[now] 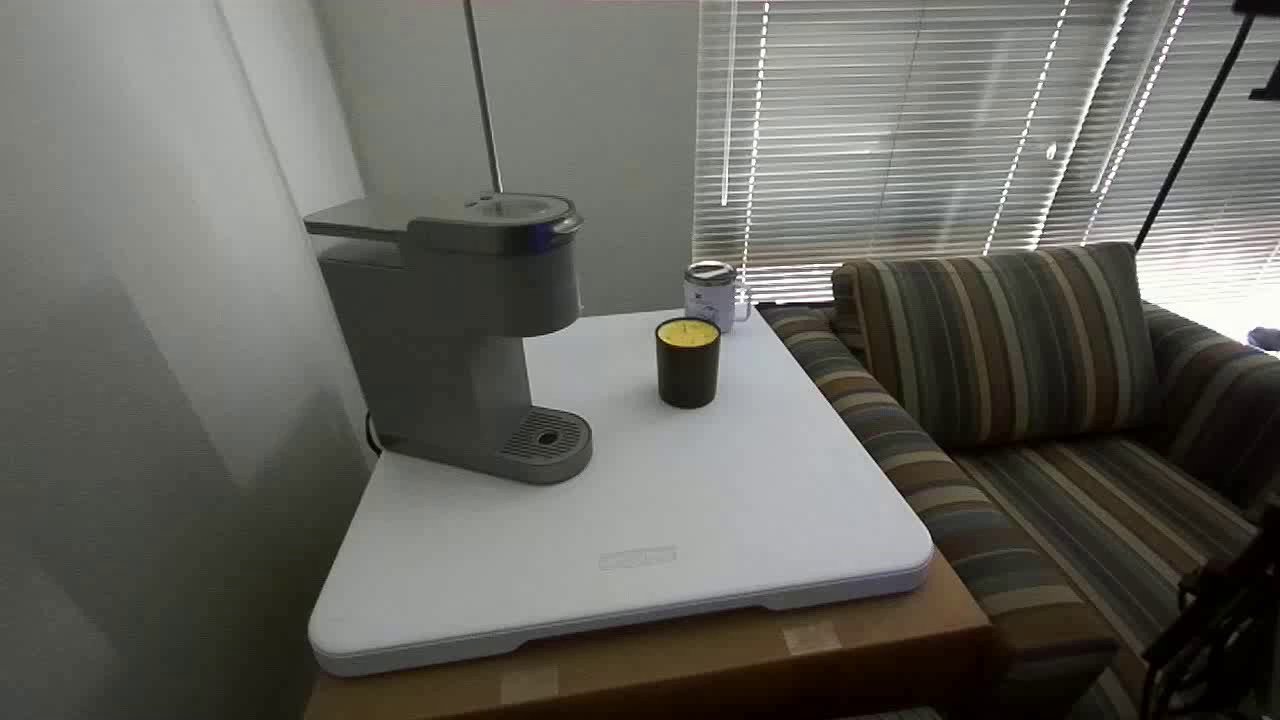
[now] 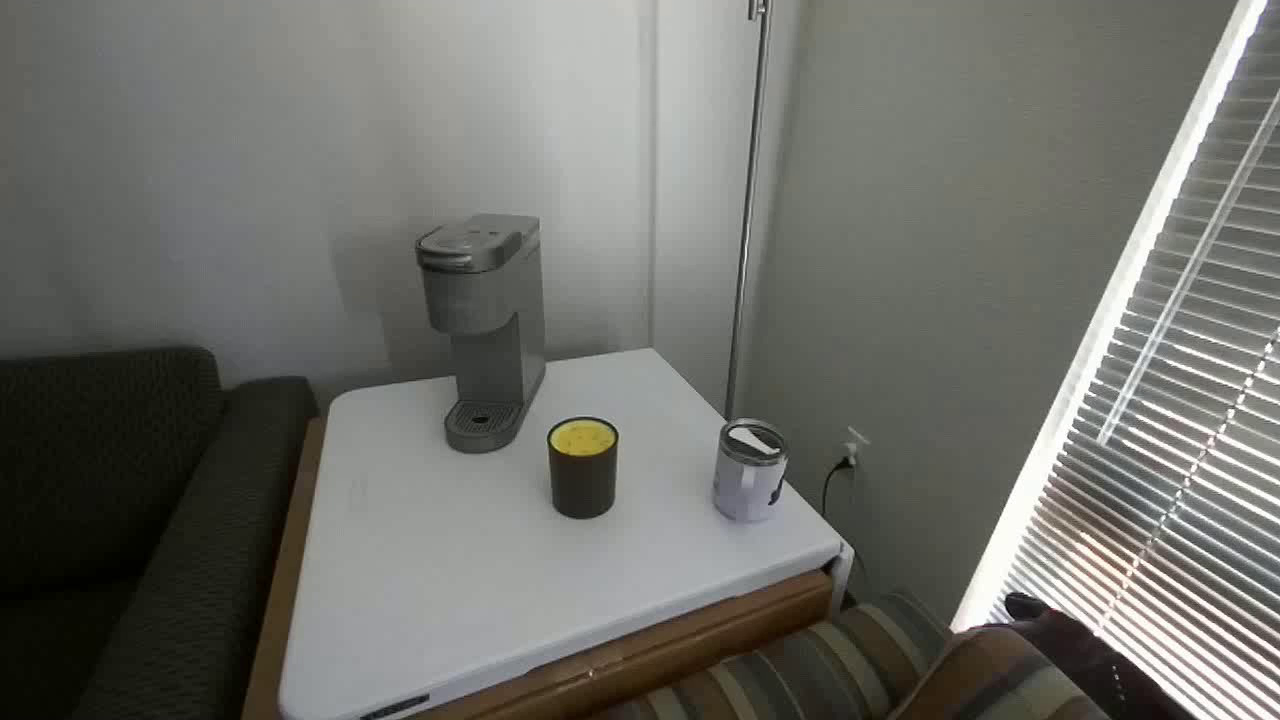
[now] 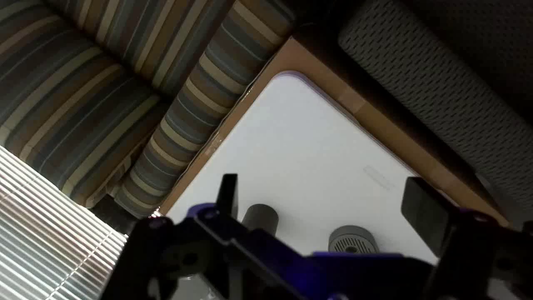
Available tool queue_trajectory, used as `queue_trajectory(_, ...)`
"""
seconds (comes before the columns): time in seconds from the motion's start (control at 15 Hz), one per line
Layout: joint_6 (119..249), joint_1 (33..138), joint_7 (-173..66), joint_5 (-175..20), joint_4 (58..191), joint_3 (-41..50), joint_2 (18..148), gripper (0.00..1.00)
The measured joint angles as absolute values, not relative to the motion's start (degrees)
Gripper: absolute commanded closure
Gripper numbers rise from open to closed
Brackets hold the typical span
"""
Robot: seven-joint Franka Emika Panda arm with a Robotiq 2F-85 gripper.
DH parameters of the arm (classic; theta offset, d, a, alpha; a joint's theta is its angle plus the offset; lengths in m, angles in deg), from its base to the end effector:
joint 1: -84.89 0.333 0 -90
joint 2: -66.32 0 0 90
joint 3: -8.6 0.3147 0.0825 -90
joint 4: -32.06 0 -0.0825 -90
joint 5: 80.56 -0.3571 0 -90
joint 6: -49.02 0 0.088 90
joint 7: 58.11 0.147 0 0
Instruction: Open the coffee machine chamber
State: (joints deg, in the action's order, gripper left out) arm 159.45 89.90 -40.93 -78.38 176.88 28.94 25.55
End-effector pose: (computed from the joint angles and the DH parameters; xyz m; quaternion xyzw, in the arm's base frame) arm 0.3007 0.1430 0.4692 0.9896 0.0408 0.0796 0.1123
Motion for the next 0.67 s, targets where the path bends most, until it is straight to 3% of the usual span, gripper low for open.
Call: queue_trajectory(0.67,159.61,90.00,-39.78,-78.38,176.87,28.85,25.56,0.00)
